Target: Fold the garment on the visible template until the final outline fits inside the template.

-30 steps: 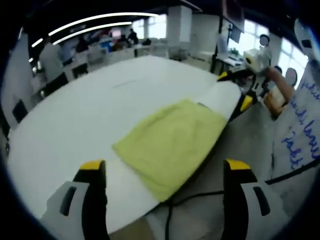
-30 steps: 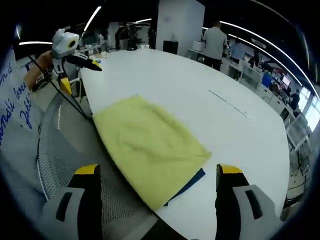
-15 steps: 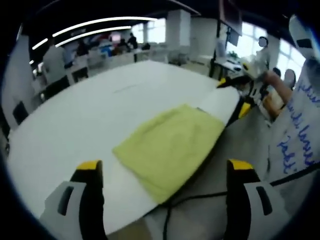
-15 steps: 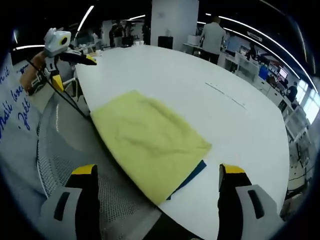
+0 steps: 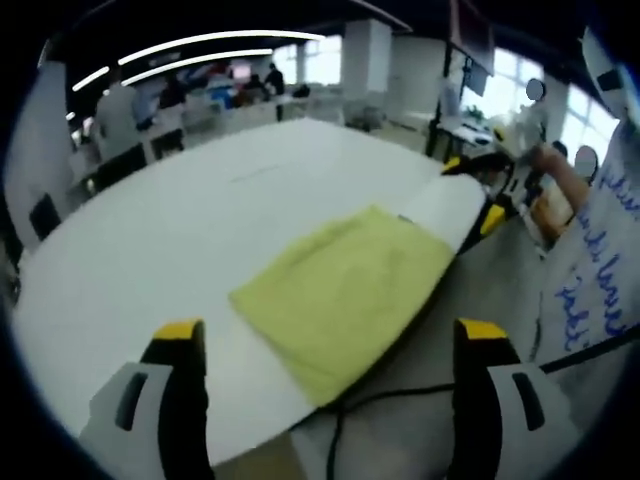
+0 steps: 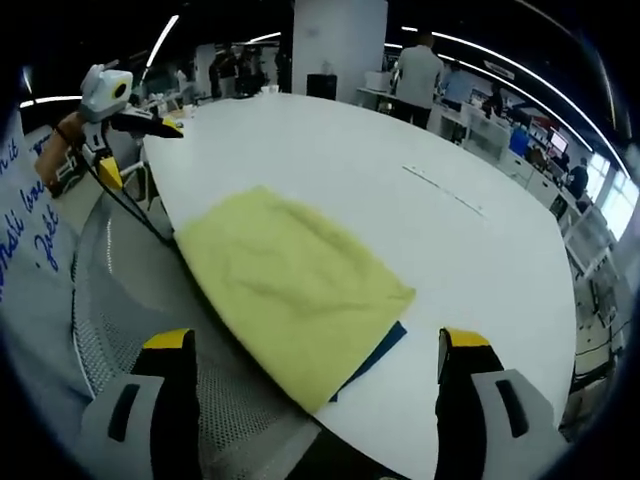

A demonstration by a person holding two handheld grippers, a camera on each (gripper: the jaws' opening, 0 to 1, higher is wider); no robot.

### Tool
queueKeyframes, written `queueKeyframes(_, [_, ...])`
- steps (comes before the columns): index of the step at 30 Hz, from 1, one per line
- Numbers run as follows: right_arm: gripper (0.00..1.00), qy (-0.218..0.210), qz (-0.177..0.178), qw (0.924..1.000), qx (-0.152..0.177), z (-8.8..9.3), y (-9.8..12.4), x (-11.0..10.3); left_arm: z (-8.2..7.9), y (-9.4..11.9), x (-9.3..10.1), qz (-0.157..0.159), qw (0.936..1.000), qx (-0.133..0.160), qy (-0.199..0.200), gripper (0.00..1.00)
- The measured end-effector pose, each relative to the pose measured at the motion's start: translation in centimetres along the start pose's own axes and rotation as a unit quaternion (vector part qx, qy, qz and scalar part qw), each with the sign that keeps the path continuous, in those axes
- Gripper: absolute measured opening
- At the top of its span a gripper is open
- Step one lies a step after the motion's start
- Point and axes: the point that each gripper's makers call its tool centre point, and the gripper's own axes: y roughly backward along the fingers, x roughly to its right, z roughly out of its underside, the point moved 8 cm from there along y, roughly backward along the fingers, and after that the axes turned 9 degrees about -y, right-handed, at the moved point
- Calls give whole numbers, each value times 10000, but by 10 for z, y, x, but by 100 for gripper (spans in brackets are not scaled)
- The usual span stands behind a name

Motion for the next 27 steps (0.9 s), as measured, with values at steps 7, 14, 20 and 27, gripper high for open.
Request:
queueKeyframes(7, [100, -27, -18, 10000, -18, 2, -2, 0, -2, 1, -5, -53, 10000, -31, -12, 100])
queueKeyframes(14, [100, -106, 15, 9999, 22, 4, -2, 2, -10, 5, -6, -47, 9999, 152, -13, 100])
queueKeyframes(20, [100, -78, -6, 10000, 25, 5, -1, 2, -8, 5, -10, -124, 9998, 133, 48, 100])
queueKeyframes(27, [100, -97, -30, 9999, 27, 6, -3, 0, -7, 4, -6, -10, 9999, 101, 60, 100])
